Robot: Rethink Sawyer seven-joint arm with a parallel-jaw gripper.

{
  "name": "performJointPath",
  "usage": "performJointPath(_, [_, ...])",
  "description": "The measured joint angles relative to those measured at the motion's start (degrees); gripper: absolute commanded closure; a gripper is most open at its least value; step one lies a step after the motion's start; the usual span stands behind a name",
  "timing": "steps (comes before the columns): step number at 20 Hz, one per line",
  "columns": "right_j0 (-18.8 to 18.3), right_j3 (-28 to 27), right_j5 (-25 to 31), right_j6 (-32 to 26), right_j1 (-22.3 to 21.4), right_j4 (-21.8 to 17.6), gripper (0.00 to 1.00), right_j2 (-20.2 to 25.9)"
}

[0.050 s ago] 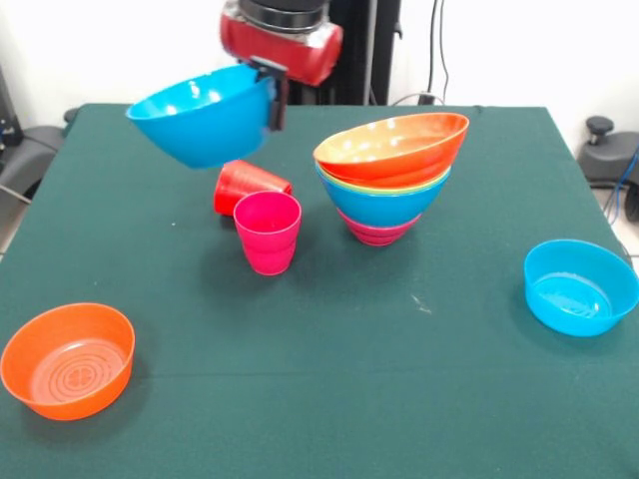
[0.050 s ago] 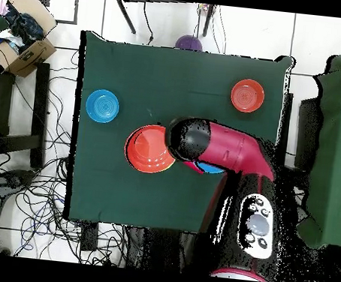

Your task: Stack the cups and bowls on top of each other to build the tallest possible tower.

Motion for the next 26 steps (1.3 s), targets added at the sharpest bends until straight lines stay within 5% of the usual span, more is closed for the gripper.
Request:
performJointPath(18, [7.9, 0.8, 0.2, 0.2, 0.4, 4.1, 1.0, -1.1])
performJointPath(26, [9.5, 0.3, 5.6, 0.2, 0.4, 4.1, 1.0, -3.6])
